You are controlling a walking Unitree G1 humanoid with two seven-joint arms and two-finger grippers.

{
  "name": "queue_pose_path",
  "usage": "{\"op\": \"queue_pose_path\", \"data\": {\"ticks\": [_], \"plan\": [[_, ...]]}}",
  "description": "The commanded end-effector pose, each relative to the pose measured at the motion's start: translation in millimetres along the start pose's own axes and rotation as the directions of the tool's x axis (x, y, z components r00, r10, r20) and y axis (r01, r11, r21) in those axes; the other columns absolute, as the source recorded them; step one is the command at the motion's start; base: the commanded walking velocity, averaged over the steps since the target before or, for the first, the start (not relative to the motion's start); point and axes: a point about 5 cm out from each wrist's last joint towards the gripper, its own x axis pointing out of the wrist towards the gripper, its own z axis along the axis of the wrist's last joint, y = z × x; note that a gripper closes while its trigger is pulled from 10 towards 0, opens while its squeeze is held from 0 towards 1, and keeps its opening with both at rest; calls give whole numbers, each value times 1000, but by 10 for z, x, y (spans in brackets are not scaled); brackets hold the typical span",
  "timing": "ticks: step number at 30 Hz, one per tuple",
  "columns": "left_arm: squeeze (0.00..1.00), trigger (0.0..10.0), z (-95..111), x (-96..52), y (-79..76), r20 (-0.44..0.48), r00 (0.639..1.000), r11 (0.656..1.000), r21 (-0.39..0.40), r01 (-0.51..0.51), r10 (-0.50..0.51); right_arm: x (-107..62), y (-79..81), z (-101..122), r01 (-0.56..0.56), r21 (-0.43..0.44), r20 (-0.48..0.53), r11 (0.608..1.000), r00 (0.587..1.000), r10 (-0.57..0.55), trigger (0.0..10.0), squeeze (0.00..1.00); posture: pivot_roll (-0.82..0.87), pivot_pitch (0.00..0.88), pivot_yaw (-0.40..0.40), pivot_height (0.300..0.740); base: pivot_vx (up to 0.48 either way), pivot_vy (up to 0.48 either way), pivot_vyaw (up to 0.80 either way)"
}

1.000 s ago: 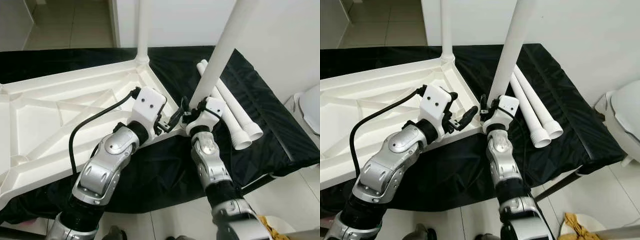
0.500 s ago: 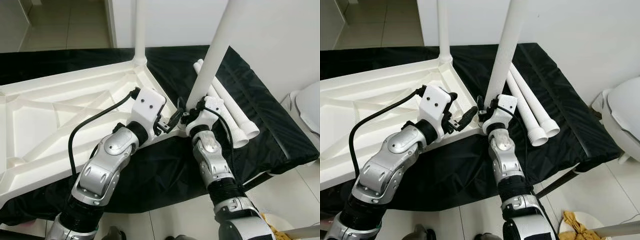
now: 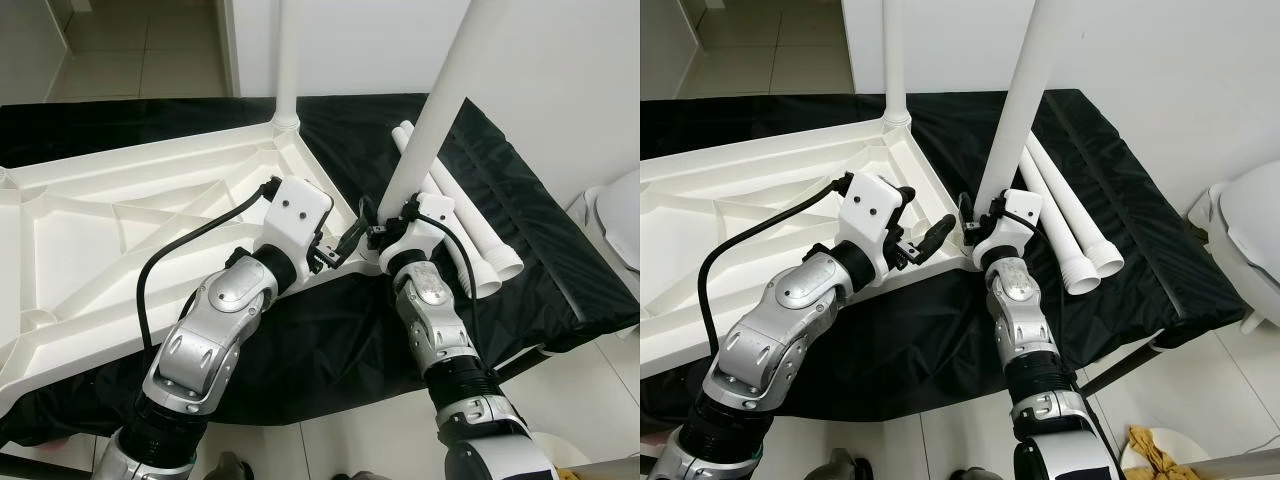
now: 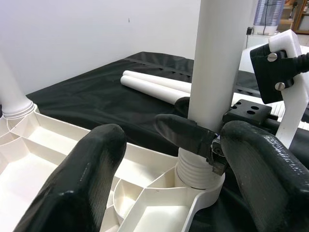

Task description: Building children table

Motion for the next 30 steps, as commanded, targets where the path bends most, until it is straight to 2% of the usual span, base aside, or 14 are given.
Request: {"op": "queue_pose_path", "data": {"ticks": [1, 7, 9, 11, 17, 21, 23, 26, 30], "plan": [[0, 10000, -2, -9, -39, -3, 1000, 1000, 4, 12, -12, -153, -48, -351, 19, 33, -158, 999, 987, -14, 10000, 0, 28, 99, -38, 740, 0, 0, 0], [0, 10000, -2, -11, -39, -4, 1000, 1000, 5, 14, -14, -150, -83, -354, 20, 13, -167, 1000, 986, -17, 10000, 0, 29, 101, -41, 740, 0, 0, 0], [0, 10000, -1, -13, -38, -4, 1000, 1000, 5, 13, -13, -136, -83, -350, 88, -14, -174, 996, 981, -89, 10000, 0, 29, 102, -41, 740, 0, 0, 0], [0, 10000, 2, -13, -37, -3, 1000, 1000, 4, 11, -11, -121, -10, -332, 158, -25, -164, 987, 973, -160, 10000, 0, 31, 107, -44, 740, 0, 0, 0], [0, 10000, 6, -13, -32, -3, 1000, 1000, 5, 4, -4, -126, 98, -309, 256, -40, -147, 966, 955, -260, 10000, 0, 35, 110, -46, 740, 0, 0, 0], [0, 10000, 8, -17, -22, -2, 1000, 1000, 6, -2, 2, -136, 178, -281, 337, 11, -142, 941, 932, -332, 10000, 0, 37, 112, -46, 740, 0, 0, 0], [0, 10000, 8, -17, -21, -2, 1000, 1000, 6, -3, 3, -137, 191, -277, 346, 19, -143, 938, 929, -340, 10000, 0, 37, 112, -46, 740, 0, 0, 0], [0, 10000, 13, -15, -22, 0, 1000, 1000, 5, -3, 3, -126, 301, -230, 326, 38, -125, 945, 940, -319, 10000, 0, 35, 112, -48, 740, 0, 0, 0], [0, 10000, 15, -13, -21, 1, 1000, 1000, 7, -3, 3, -127, 322, -226, 316, 35, -123, 948, 943, -310, 10000, 0, 35, 112, -47, 740, 0, 0, 0]]}}
